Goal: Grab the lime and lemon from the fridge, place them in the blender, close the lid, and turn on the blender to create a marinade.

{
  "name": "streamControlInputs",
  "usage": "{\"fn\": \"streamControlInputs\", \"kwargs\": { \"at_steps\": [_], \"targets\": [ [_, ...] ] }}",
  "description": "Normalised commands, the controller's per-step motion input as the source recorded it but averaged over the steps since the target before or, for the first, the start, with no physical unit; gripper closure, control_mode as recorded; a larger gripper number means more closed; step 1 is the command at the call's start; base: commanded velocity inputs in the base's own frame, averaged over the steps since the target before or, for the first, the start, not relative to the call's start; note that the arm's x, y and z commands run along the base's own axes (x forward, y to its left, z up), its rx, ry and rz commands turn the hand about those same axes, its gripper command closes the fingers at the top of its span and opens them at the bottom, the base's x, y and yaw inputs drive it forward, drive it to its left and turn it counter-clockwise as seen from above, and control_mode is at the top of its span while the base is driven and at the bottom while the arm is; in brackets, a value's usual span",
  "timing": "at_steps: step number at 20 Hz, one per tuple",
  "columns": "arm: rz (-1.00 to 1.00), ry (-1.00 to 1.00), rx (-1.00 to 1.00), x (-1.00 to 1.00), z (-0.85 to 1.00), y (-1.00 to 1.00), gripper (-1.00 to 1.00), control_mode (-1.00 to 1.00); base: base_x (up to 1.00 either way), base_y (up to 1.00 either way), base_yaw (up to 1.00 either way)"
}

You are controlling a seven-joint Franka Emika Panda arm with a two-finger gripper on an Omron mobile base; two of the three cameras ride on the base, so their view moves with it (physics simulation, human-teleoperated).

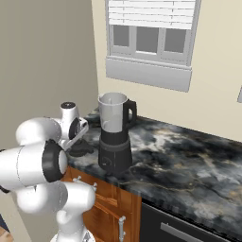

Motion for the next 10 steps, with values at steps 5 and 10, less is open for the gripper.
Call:
{"fn": "streamControlInputs", "kwargs": {
  "at_steps": [5, 10],
  "targets": [
    [0.0, 0.0, 0.0, 0.25, -0.13, 0.0, -1.0, -1.0, 0.0, 0.0, 0.0],
    [0.0, 0.0, 0.0, 0.24, -0.14, 0.02, -1.0, -1.0, 0.0, 0.0, 0.0]
  ]
}}
